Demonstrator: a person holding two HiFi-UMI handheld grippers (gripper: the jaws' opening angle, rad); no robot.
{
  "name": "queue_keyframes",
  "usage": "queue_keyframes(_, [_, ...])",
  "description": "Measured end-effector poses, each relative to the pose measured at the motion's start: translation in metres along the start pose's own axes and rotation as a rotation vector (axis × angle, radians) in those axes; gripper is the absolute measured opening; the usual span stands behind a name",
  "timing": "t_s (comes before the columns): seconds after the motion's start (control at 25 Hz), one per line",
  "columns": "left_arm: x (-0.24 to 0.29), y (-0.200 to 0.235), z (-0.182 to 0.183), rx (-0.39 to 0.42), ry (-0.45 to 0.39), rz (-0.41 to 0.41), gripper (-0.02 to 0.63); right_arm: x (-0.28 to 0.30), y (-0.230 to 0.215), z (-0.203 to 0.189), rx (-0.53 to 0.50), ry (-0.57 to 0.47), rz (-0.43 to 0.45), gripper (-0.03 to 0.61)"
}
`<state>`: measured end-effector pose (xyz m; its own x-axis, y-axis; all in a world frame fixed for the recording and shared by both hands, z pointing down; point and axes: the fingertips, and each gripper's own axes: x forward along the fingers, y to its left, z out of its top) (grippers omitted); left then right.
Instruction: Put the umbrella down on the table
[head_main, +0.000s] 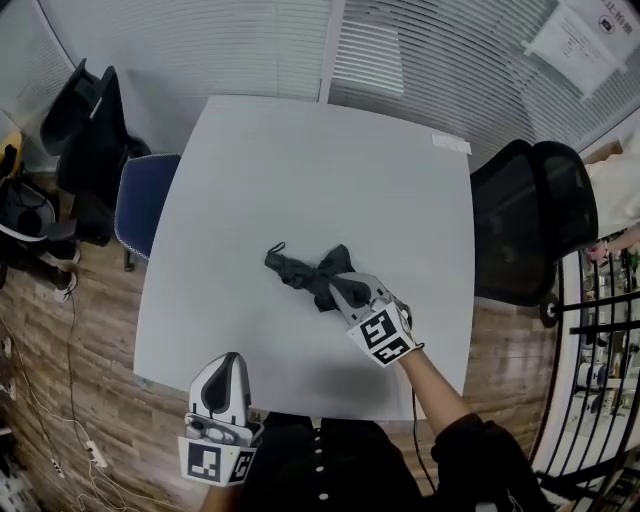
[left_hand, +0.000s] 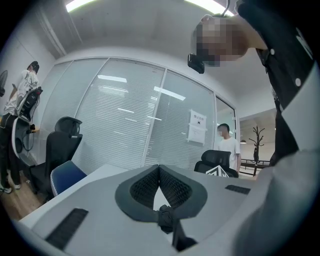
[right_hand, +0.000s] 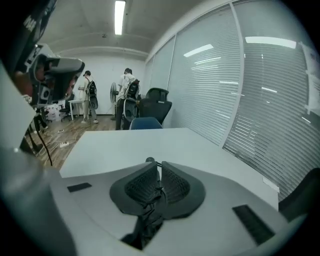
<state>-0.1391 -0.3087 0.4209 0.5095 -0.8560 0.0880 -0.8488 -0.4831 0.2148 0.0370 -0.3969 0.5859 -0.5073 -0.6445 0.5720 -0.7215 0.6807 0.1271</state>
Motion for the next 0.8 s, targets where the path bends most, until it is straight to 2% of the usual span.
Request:
queue_keyframes(0.16, [0.004, -0.010, 0.011, 0.019, -0.025, -0.023, 0.015, -0.040, -0.002, 0.023, 0.103, -0.095, 0.016, 0.035])
queue_keyframes(0.32, [0.004, -0.016, 0.022, 0.040, -0.052, -0.039, 0.015, -0.080, -0.011, 0.038, 0.172, -0.182, -0.019, 0.032])
queue_keyframes(0.56, [0.003, -0.019, 0.039, 0.073, -0.095, -0.041, 0.015, -0.141, -0.028, 0.059, 0.290, -0.320, -0.103, 0.028])
queue_keyframes(0.8, [-0.001, -0.017, 0.055, 0.103, -0.127, -0.030, 0.015, -0.202, -0.044, 0.071, 0.349, -0.442, -0.236, 0.028])
